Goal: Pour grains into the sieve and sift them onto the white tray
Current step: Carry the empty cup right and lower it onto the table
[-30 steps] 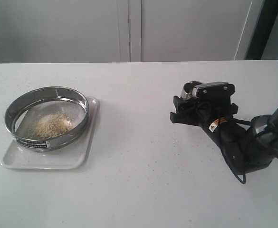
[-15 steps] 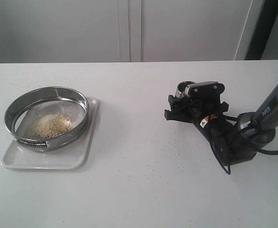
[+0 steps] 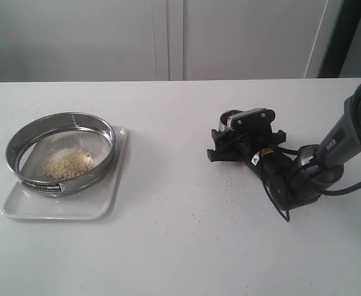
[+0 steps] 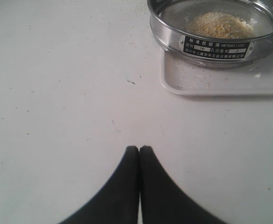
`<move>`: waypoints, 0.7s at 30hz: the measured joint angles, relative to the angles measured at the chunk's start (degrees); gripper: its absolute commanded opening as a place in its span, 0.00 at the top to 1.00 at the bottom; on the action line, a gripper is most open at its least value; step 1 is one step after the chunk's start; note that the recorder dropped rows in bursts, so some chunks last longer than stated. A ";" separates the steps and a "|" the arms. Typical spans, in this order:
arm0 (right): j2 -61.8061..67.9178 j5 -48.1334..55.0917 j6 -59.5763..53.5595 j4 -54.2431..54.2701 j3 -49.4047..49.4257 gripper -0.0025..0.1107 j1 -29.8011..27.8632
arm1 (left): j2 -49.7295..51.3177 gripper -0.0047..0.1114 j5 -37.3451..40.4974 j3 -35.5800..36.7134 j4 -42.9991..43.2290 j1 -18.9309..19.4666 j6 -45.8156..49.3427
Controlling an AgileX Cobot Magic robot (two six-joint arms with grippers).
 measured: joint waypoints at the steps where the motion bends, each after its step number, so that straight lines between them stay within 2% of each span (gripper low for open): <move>1: 0.00 0.00 0.00 0.00 0.00 0.86 0.00 | 0.00 0.96 0.00 0.00 0.00 0.00 0.00; 5: 0.00 0.00 0.00 -0.12 0.00 0.62 0.00 | 0.00 0.96 0.00 0.00 0.00 0.00 0.00; 9: 0.00 0.00 0.00 -0.23 0.00 0.24 0.00 | 0.00 0.96 0.00 0.00 0.00 0.00 0.00; 11: 0.00 0.22 0.00 -0.23 0.00 0.12 0.00 | 0.00 0.96 0.00 0.00 0.00 0.00 0.00; 13: 0.16 0.70 0.00 -0.23 0.00 0.06 0.00 | 0.00 0.96 0.00 0.00 0.00 0.00 0.00; 21: 0.30 2.81 -0.10 -0.34 0.00 0.06 0.00 | 0.00 0.96 0.00 0.00 0.00 0.00 0.00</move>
